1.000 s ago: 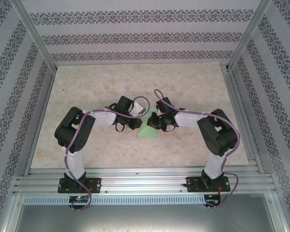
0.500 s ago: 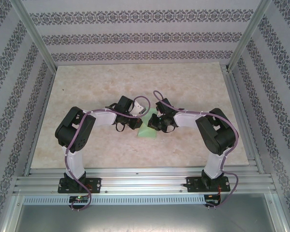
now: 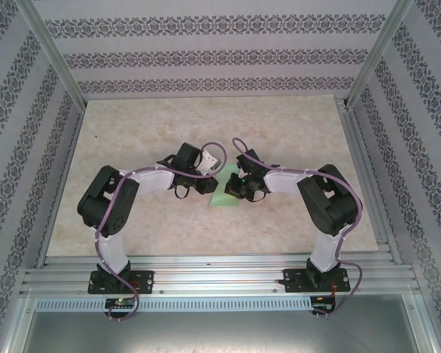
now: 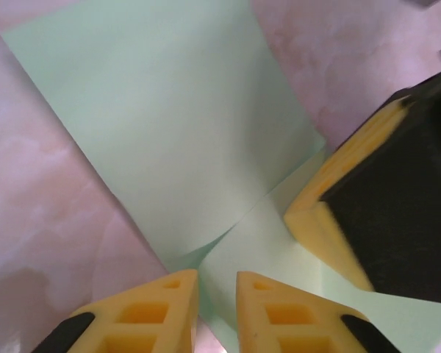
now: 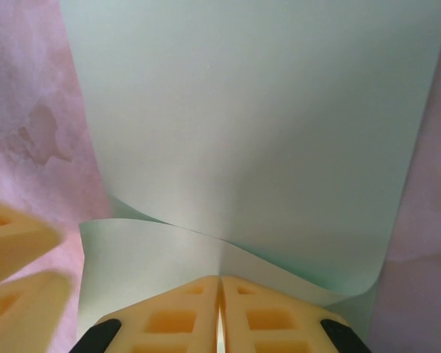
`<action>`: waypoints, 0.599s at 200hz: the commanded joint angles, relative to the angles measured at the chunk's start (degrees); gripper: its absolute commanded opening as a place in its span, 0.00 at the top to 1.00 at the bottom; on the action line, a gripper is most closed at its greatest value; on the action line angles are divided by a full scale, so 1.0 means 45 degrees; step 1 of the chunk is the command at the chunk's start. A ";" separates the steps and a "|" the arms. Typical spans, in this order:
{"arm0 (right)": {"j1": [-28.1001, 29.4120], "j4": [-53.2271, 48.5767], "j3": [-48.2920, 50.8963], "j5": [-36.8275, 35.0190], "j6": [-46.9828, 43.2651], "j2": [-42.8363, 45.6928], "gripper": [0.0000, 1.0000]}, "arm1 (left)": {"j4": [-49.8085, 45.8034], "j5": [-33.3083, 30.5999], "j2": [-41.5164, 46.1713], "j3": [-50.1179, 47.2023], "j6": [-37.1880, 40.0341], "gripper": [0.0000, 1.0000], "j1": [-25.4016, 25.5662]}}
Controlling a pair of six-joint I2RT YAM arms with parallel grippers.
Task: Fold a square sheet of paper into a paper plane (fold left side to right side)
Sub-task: Fold the triangle a second time at the center of the table.
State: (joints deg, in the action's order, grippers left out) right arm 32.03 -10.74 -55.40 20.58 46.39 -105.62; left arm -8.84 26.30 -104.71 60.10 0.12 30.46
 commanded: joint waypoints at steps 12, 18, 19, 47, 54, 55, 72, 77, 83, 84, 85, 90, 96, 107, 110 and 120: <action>0.0113 -0.0646 0.0299 -0.0784 -0.0232 -0.0374 0.89 | -0.0019 0.0709 0.2284 -0.0710 -0.0822 0.76 -0.0102; 0.0128 -0.0623 0.0299 -0.0781 -0.0231 -0.0385 0.89 | 0.0085 0.0956 0.2573 -0.0927 -0.1055 0.76 -0.0070; 0.0128 -0.0622 0.0308 -0.0783 -0.0231 -0.0381 0.89 | 0.0107 0.1002 0.2618 -0.0969 -0.1078 0.76 -0.0070; 0.0112 -0.0466 0.0300 -0.0708 -0.0175 -0.0429 0.89 | 0.0954 0.1902 0.3383 -0.2057 -0.2155 0.77 0.0293; 0.0112 -0.0411 0.0313 -0.0687 -0.0173 -0.0434 0.89 | 0.1279 0.2058 0.3373 -0.2312 -0.2485 0.77 0.0374; 0.0120 -0.0408 0.0306 -0.0686 -0.0153 -0.0425 0.89 | 0.1329 0.2071 0.3379 -0.2355 -0.2525 0.77 0.0387; 0.0118 -0.0335 0.0323 -0.0628 -0.0134 -0.0462 0.89 | 0.1913 0.2205 0.3128 -0.2735 -0.3257 0.78 0.0557; 0.0123 -0.0336 0.0318 -0.0628 -0.0133 -0.0470 0.89 | 0.1962 0.2201 0.2987 -0.2767 -0.3419 0.78 0.0602; 0.0125 -0.0342 0.0318 -0.0628 -0.0133 -0.0473 0.89 | 0.2060 0.2247 0.2825 -0.2798 -0.3571 0.78 0.0660; 0.0127 -0.0344 0.0318 -0.0628 -0.0133 -0.0473 0.89 | 0.2090 0.2254 0.2802 -0.2793 -0.3596 0.78 0.0676; 0.0127 -0.0346 0.0318 -0.0628 -0.0124 -0.0473 0.89 | 0.2106 0.2257 0.2781 -0.2810 -0.3618 0.78 0.0694; 0.0128 -0.0331 0.0319 -0.0628 -0.0138 -0.0473 0.89 | 0.2218 0.2269 0.2624 -0.2827 -0.3698 0.78 0.0764; 0.0127 -0.0343 0.0323 -0.0633 -0.0124 -0.0473 0.89 | 0.2274 0.2210 0.2443 -0.2815 -0.3785 0.78 0.0835; 0.0128 -0.0349 0.0318 -0.0628 -0.0136 -0.0473 0.89 | 0.2316 0.2169 0.2098 -0.2729 -0.3850 0.78 0.0941; 0.0126 -0.0357 0.0318 -0.0630 -0.0134 -0.0473 0.89 | 0.2316 0.2149 0.1996 -0.2698 -0.3862 0.78 0.0975; 0.0123 -0.0377 0.0337 -0.0637 -0.0133 -0.0473 0.89 | 0.2301 0.2075 0.1696 -0.2548 -0.3888 0.79 0.1051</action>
State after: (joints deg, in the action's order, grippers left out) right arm 32.14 -10.66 -55.35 20.21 46.41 -105.62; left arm -2.20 34.48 -94.45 47.75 -14.17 33.87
